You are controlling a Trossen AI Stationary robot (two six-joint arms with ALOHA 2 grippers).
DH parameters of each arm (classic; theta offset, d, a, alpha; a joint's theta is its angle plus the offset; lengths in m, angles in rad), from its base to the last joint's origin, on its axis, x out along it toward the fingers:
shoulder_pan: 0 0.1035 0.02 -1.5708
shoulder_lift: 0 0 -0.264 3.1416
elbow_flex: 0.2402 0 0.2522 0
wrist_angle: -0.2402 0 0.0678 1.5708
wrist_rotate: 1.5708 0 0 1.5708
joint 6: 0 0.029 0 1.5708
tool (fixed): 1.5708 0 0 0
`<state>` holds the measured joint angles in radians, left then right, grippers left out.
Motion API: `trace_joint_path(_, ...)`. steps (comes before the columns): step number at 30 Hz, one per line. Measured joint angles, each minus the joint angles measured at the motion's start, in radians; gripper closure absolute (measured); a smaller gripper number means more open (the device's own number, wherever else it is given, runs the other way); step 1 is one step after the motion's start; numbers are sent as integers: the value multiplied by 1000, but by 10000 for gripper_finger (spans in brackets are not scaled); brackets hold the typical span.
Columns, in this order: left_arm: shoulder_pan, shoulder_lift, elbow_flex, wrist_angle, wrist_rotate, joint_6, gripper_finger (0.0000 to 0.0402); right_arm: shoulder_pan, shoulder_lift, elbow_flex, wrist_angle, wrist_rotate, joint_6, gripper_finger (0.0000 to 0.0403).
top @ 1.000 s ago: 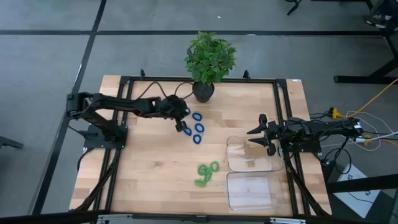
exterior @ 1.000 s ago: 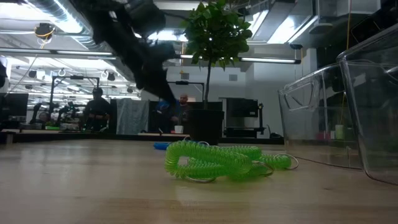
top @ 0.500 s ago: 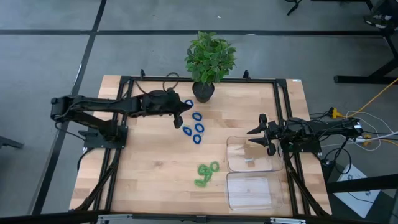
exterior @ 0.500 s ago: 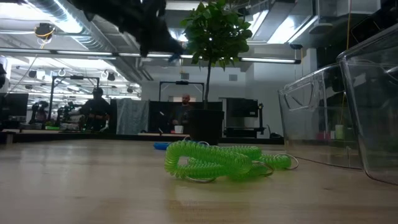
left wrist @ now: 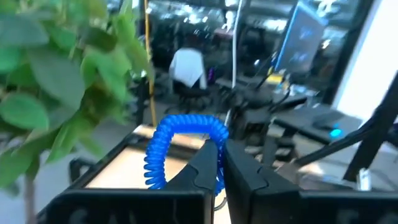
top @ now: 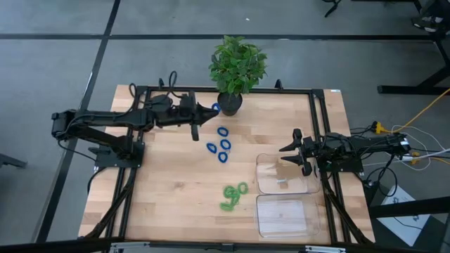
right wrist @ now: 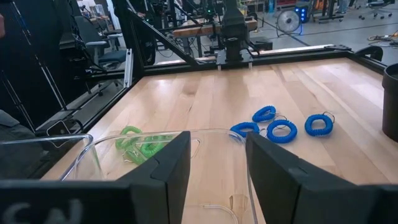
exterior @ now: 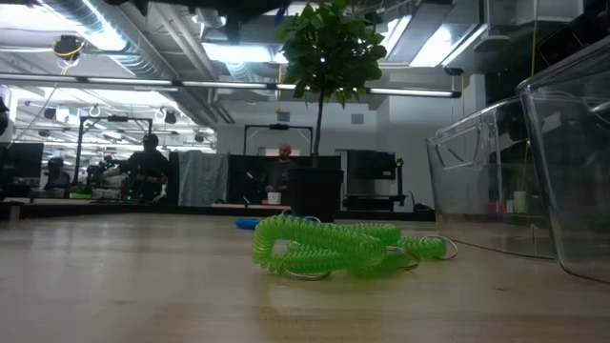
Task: Sort spring keychains
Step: Put the blue spring keychain in the top transparent bin
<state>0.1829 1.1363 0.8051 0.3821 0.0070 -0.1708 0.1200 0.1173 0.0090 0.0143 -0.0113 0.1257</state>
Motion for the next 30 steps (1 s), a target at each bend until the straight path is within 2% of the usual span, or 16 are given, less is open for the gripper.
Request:
trace_joint_path(19,0,3,0,16,37,-26,392,0,0,0,0,0,0,249)
trace_joint_path(24,-23,48,0,36,17,-44,391,0,0,0,0,0,0,249)
trace_joint_path(30,-76,145,0,163,18,-80,391,0,0,0,0,0,0,249)
